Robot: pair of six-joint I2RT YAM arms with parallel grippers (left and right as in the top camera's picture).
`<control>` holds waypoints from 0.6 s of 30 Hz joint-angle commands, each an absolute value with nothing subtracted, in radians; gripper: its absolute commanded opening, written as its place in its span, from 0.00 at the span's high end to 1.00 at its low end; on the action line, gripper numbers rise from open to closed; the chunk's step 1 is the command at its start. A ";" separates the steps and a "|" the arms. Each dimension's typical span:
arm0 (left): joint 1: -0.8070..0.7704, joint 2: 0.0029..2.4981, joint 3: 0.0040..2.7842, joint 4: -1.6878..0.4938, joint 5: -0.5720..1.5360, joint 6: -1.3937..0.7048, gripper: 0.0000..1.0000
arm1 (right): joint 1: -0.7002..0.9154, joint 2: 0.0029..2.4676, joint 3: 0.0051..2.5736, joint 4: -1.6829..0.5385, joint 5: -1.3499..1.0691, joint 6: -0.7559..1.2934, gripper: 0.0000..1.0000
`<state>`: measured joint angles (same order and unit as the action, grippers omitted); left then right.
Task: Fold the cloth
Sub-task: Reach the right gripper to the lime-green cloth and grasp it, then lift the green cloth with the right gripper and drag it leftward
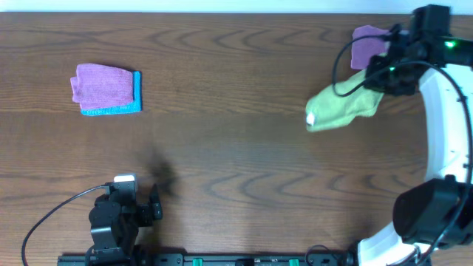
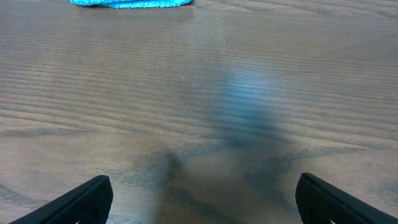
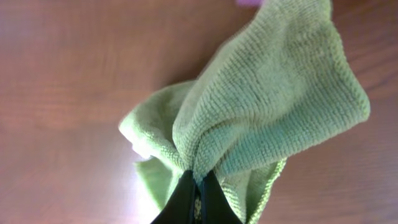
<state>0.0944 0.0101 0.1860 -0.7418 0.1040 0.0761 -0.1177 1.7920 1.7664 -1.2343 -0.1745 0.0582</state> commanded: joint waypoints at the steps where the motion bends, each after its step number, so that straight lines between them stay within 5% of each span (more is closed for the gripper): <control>1: 0.089 0.004 0.166 -0.751 0.097 0.083 0.05 | -0.047 1.769 1.775 -1.288 -0.229 -0.004 0.99; 8: 0.089 0.004 0.166 -0.751 0.097 0.083 0.05 | 0.179 1.767 1.774 -1.402 -0.234 -0.067 0.99; 18: 0.089 0.004 0.166 -0.751 0.097 0.083 0.05 | 0.350 1.800 1.769 -1.195 -0.114 -0.067 0.99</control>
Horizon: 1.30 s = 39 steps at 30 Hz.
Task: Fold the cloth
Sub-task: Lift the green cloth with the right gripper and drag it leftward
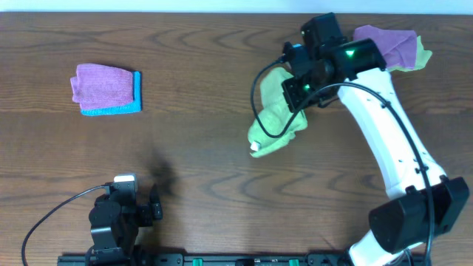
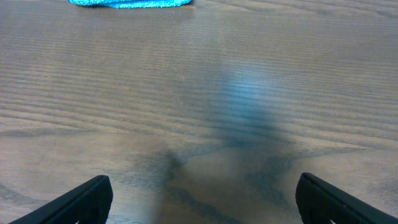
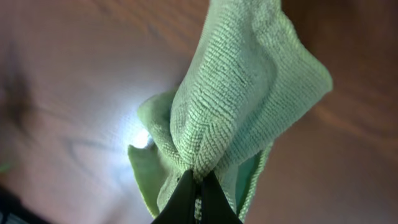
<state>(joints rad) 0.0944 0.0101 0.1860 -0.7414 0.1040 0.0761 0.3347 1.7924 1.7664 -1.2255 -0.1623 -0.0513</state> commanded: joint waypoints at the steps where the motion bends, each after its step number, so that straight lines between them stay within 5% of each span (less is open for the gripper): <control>1: 0.089 0.004 0.166 -0.751 0.097 0.083 0.05 | 0.352 1.813 1.769 -1.172 -0.110 -0.067 0.99; 14: 0.089 0.004 0.166 -0.751 0.097 0.083 0.05 | 0.355 2.119 1.769 -0.722 -0.109 -0.054 0.98; 16: 0.089 0.004 0.166 -0.751 0.097 0.083 0.05 | 0.355 2.141 1.769 -0.670 -0.109 -0.045 0.88; 19: 0.089 0.004 0.166 -0.751 0.097 0.083 0.05 | 0.358 2.145 1.769 -0.603 -0.109 -0.035 0.44; 22: 0.089 0.004 0.166 -0.751 0.097 0.083 0.05 | 0.361 2.138 1.777 -0.583 -0.109 -0.026 0.15; 25: 0.089 0.004 0.166 -0.751 0.097 0.083 0.04 | 0.361 2.123 1.790 -0.624 -0.109 -0.010 0.01; 39: 0.089 0.004 0.166 -0.751 0.097 0.083 0.05 | 0.242 1.973 1.791 -1.049 -0.181 0.213 0.01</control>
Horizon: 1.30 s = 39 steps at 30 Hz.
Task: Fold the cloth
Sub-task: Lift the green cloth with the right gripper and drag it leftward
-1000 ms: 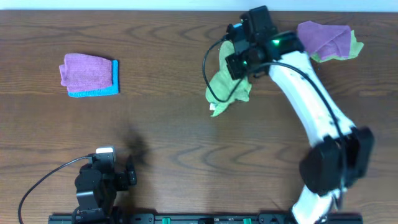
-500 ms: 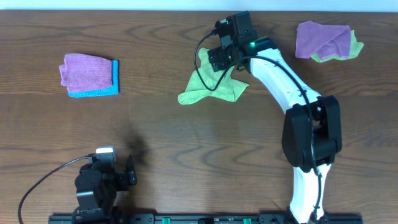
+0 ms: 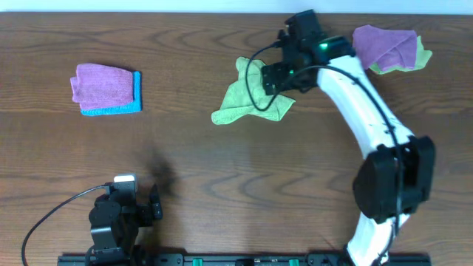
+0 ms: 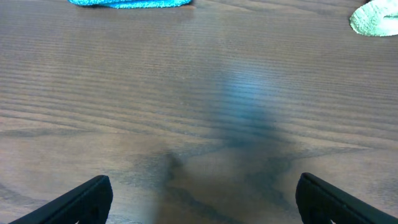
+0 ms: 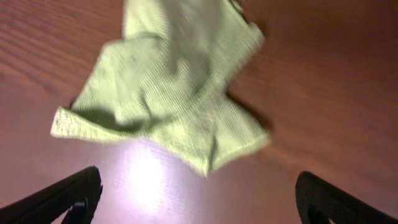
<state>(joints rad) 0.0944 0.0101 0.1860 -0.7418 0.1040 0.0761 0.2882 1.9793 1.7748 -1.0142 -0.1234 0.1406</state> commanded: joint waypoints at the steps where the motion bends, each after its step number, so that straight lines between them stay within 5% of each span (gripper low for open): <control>1: 0.089 0.004 0.166 -0.751 0.097 0.083 0.04 | 0.226 1.973 1.787 -1.067 -0.210 0.213 0.01; 15: 0.089 0.004 0.166 -0.751 0.097 0.083 0.05 | 0.098 1.973 1.446 -0.788 -0.561 0.236 0.03; 23: 0.089 0.004 0.166 -0.751 0.105 0.081 0.05 | 0.099 1.975 1.333 -0.575 -0.570 0.319 0.15; 39: 0.089 0.004 0.166 -0.750 0.105 0.041 0.04 | 0.099 2.035 1.332 -0.512 -0.474 0.345 0.25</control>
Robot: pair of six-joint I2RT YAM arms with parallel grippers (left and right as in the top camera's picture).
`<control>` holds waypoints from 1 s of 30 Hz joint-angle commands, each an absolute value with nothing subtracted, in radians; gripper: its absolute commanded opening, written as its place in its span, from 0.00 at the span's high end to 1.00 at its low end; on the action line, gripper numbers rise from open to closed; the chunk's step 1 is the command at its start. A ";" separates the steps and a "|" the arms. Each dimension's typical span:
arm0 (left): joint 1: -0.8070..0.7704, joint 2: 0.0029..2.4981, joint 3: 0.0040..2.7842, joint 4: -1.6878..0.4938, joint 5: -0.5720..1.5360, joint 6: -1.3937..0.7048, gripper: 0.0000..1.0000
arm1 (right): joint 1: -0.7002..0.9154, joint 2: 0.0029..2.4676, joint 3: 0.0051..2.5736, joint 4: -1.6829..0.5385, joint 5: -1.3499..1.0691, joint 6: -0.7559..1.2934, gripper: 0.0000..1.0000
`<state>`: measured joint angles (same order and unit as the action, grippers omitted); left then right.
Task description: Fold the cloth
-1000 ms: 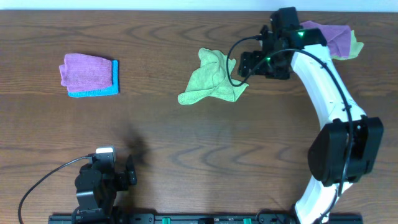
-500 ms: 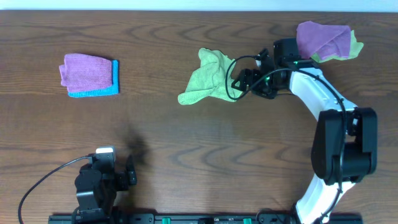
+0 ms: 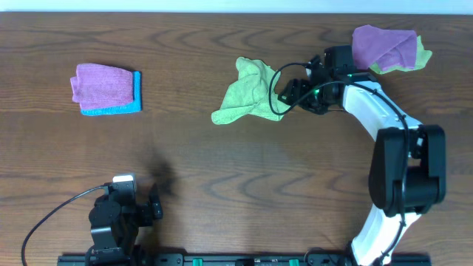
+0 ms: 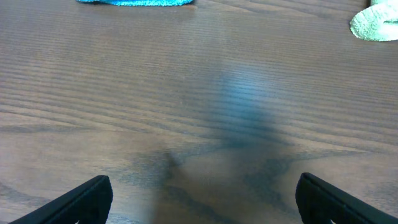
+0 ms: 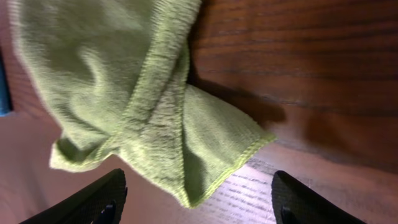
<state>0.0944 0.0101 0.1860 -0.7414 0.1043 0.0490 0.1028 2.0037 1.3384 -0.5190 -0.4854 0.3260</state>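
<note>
A crumpled green cloth (image 3: 250,91) lies loose on the dark wooden table (image 3: 236,162), at the middle of the far half. In the right wrist view the same green cloth (image 5: 124,93) fills the upper left, one corner pointing down between the fingers. My right gripper (image 3: 290,91) stands open just right of it, nothing between its fingers (image 5: 102,198). My left gripper (image 3: 157,205) is open at the near left edge, over bare wood; a tip of the green cloth (image 4: 376,23) shows at the far right of its view.
A folded purple cloth on a folded blue one (image 3: 109,89) sits at the far left; the blue edge (image 4: 134,2) shows at the top of the left wrist view. A loose purple cloth over a green one (image 3: 389,49) lies at the far right corner.
My right gripper has moved from above the green cloth to its right side, lower and still open. The cloth lies where it was. The left arm has not moved.
My right gripper was shut on the green cloth, holding it up near the pile at the far right. Then it held the cloth further left, over the table's middle. Then the cloth lay released on the table, the gripper open above it, and now beside it.
</note>
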 commanded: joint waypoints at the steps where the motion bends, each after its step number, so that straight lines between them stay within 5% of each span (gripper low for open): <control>1: 0.089 0.004 0.166 -0.751 0.105 0.041 0.05 | 0.099 2.046 1.332 -0.506 -0.475 0.348 0.26; 30: 0.089 0.004 0.166 -0.750 0.105 0.041 0.05 | 0.125 2.162 1.332 -0.407 -0.460 0.411 0.50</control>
